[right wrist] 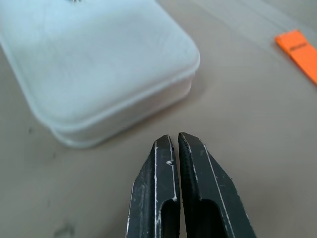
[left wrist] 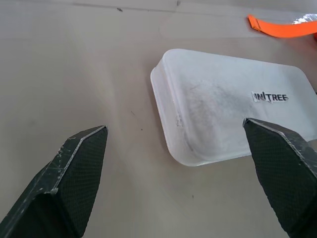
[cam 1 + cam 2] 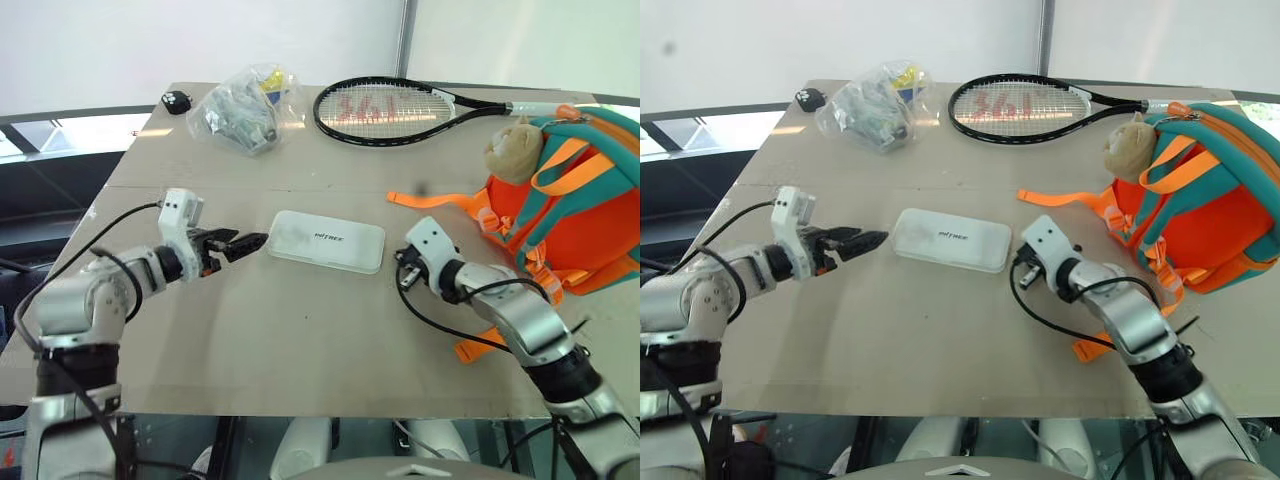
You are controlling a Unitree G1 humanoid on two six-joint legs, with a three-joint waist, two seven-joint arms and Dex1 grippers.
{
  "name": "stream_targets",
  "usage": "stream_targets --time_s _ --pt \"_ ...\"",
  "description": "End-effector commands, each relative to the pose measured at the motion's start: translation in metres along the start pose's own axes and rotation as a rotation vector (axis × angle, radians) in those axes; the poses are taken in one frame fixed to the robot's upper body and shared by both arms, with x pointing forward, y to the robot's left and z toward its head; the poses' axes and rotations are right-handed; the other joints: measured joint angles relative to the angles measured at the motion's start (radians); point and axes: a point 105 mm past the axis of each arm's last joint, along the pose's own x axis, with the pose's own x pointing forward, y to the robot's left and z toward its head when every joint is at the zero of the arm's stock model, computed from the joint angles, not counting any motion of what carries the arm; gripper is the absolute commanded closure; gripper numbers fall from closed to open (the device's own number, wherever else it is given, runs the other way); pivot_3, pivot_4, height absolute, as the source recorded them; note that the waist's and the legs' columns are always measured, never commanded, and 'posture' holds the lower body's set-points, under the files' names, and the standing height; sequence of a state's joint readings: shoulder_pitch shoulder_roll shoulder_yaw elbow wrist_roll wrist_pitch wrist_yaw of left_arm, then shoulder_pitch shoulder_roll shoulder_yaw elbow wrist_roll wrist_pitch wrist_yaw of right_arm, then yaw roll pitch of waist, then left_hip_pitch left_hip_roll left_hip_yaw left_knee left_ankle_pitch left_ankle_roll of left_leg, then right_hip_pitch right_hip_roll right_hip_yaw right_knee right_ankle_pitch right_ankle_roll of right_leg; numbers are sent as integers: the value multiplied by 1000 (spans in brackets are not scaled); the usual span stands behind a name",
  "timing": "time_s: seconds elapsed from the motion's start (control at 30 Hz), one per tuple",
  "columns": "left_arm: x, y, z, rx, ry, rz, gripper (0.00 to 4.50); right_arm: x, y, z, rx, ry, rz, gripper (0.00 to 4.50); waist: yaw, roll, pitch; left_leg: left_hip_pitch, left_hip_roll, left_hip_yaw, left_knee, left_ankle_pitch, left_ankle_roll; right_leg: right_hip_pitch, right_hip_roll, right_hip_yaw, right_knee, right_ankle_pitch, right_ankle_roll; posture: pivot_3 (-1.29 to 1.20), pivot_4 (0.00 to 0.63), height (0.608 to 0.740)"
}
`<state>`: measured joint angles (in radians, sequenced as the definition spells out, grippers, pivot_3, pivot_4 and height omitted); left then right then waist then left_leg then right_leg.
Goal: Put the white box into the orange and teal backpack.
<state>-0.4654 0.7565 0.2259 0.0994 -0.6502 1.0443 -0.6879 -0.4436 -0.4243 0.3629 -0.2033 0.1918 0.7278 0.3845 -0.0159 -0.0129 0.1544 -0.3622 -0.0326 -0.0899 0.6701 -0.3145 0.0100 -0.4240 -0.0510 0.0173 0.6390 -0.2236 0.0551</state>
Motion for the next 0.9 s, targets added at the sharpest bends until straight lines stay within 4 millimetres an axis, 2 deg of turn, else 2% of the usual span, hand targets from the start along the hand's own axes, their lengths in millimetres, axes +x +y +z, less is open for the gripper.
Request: stream_targets --time_s 0.03,0.37,0.5,0.77,0.9 --pt "7 2 11 -38 35 -16 0 1 -1 16 -45 -51 12 4481 -1 -1 -1 -1 -1 0 0 0 0 -1 0 0 1 0 0 0 150 740" --pt "34 -24 1 -101 240 -272 0 6 0 16 -88 -40 62 4481 -20 -1 -1 -1 -3 1 0 1 -1 -3 0 1 3 0 0 0 150 740" --pt "39 -53 -4 -175 255 -444 0 4 2 16 -120 -53 96 4481 -23 -1 -1 -1 -3 1 0 1 -1 -3 -1 1 3 0 0 0 150 740" --pt "39 -77 -28 -329 270 -529 0 -12 -9 -2 -191 -14 76 4481 -24 -1 -1 -2 -1 1 1 1 -1 -3 -2 2 4 0 0 0 150 740" --pt "40 -77 -27 -447 199 -523 0 -18 -16 -8 -203 -9 63 4481 -19 -2 -1 -1 -1 1 2 1 -1 -3 -2 2 5 0 0 0 150 740"
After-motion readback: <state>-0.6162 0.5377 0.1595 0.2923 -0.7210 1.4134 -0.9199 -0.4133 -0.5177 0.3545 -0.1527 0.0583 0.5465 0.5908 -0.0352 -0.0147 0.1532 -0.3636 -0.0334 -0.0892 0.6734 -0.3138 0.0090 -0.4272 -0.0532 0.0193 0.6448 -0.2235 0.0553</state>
